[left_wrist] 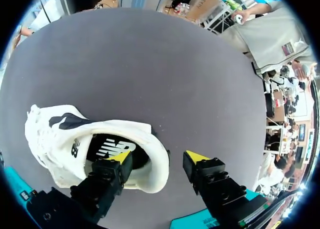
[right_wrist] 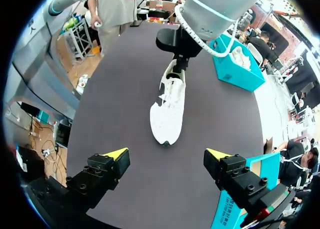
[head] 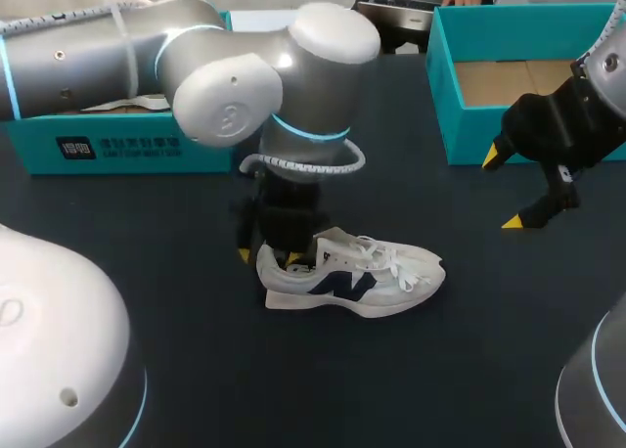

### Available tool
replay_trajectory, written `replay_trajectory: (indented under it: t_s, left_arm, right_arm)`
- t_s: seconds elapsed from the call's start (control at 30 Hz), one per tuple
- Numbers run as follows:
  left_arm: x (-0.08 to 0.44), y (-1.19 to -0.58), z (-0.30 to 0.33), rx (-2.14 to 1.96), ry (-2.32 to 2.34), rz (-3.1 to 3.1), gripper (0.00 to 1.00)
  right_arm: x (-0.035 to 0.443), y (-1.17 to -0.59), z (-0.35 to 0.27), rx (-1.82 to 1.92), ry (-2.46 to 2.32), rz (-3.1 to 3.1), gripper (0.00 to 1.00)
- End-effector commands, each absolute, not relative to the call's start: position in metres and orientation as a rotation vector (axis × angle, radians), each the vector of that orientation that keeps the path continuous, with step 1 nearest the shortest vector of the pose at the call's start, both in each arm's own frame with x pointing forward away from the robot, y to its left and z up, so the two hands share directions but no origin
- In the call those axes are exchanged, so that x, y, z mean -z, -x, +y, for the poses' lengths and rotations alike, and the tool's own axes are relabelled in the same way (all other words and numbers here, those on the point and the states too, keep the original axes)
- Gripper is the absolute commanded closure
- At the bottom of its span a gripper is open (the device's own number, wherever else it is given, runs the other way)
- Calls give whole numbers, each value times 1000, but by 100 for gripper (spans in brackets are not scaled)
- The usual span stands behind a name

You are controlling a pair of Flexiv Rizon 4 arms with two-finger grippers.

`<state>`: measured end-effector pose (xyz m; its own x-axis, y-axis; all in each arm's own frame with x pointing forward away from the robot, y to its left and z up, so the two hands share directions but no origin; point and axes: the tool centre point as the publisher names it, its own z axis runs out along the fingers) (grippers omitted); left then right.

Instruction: Take the shoe out of the shoebox, open the shoe tongue, remove and reinsert the insole, then place the shoe into the shoebox

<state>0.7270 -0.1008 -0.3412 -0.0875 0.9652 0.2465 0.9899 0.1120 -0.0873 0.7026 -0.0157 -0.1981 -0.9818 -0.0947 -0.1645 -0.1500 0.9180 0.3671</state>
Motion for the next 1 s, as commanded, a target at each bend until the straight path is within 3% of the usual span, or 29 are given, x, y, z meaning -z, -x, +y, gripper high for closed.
replay_trajectory:
  t_s: [0.03, 0.2, 0.37, 0.77, 1.0]
  left_arm:
    - [306, -728, -73, -38, 1956, -2272, 0]
    - [277, -724, -53, -348, 1859, -2415, 0]
    - [278, -720, -28, -649, 1659, -2394, 0]
    - [278, -720, -28, -649, 1659, -2394, 0]
    - [275, -724, -6, -1020, 1107, -2540, 0]
  right_arm:
    - [199, -703, -15, -577, 189, 2936, 0]
    - [199, -703, -15, -577, 189, 2936, 0]
    - [199, -703, -15, -577, 189, 2936, 0]
    - [199, -703, -15, -577, 189, 2936, 0]
    - [199, -703, -15, -577, 189, 2936, 0]
